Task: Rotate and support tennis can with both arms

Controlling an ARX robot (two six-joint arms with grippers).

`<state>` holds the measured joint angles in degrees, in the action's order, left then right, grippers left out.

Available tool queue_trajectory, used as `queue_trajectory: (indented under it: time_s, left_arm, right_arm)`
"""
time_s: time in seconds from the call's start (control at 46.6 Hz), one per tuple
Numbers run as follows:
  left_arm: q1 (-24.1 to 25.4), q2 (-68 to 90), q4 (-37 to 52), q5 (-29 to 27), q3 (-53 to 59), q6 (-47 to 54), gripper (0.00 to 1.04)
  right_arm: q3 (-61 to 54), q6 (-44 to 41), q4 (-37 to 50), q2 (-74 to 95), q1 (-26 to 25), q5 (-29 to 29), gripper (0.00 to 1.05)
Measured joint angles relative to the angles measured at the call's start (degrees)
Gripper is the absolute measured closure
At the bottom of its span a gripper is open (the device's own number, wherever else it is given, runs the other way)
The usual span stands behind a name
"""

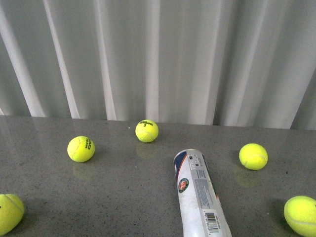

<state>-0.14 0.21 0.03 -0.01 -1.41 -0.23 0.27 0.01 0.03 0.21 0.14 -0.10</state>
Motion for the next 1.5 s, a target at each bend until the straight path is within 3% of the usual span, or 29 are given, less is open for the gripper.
queue_trajectory:
  time_s: [1.074,1.16,1.289,1.504]
  left_arm:
    - [0.0,0.0,0.0,0.0,0.0,0.0,0.07]
    - [0.0,0.0,0.0,0.0,0.0,0.0,0.07]
    - [0.0,0.0,0.0,0.0,0.0,0.0,0.07]
    - [0.0,0.0,0.0,0.0,0.0,0.0,0.07]
  right_arm:
    - [0.0,0.1,-0.1,0.1,0.0,-0.2,0.07]
    - [5.3,5.4,-8.3,10.7,-2.2,-8.3,0.07]
    - [13.6,9.8,-4.7,33.7,0.3,-7.8,0.07]
    - [31.9,15.3,-0.5,78.2,10.0,-9.5,0.07]
